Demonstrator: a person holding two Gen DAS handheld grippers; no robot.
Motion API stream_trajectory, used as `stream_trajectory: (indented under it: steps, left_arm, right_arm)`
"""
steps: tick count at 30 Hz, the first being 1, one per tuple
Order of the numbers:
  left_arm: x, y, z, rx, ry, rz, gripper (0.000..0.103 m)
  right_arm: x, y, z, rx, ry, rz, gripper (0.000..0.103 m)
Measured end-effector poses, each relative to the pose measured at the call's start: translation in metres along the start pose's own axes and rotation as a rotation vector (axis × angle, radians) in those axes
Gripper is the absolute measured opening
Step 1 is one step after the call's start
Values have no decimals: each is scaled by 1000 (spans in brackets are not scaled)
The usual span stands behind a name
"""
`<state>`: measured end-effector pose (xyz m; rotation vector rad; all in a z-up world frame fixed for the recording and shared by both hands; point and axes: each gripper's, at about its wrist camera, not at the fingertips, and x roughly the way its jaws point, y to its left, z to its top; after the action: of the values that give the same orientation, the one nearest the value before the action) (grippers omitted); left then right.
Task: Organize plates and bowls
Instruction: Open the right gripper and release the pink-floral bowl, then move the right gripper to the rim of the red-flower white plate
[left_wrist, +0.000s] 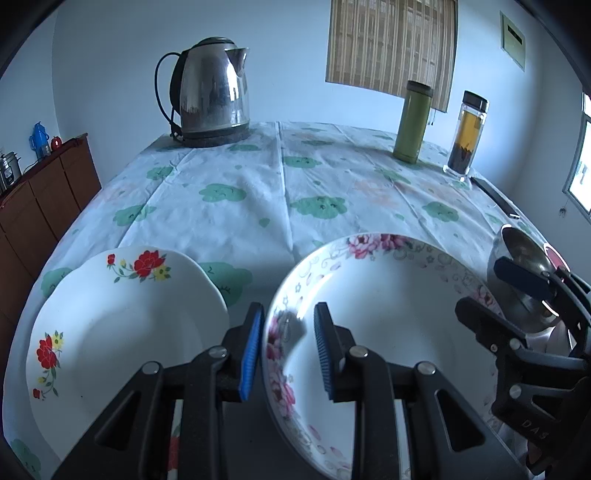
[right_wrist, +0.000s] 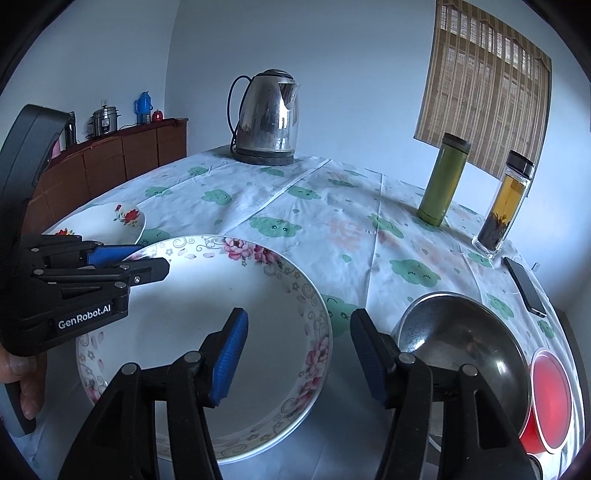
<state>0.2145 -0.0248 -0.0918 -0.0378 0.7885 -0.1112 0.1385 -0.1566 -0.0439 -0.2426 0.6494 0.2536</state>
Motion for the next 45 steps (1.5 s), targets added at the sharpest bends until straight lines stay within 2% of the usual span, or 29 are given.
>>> stream_trajectory:
  steps: [3, 13, 17, 22, 30, 33, 36, 45]
  left_arm:
    - [-1, 0, 0, -1, -5, 0, 30]
    - [-1, 0, 1, -2, -6, 4, 31]
    - [-2, 0, 1, -2, -10, 6, 39]
    - [-16, 6, 2, -28, -51, -5, 47]
    - [-35, 19, 3, -68, -112, -14, 47]
    - [-51, 32, 9, -95, -161, 9, 48]
    - [-61, 52, 12, -133, -180, 58, 56]
    - [-64, 124, 13, -220, -137, 206, 57]
  right_arm:
    - [0, 0, 0, -2, -2, 3, 60]
    - [-2, -4, 0, 20, -14, 15, 60]
    - [-2, -6, 0, 37, -16, 21, 60]
    - [-5, -10, 1, 74, -41, 49, 60]
    - [-6, -8, 4, 109, -53, 101, 60]
    - [-6, -10, 6, 152, -46, 161, 60]
    - [-7, -4, 12, 168, -32, 207, 60]
    - [-15, 39, 33, 128, -8, 336, 60]
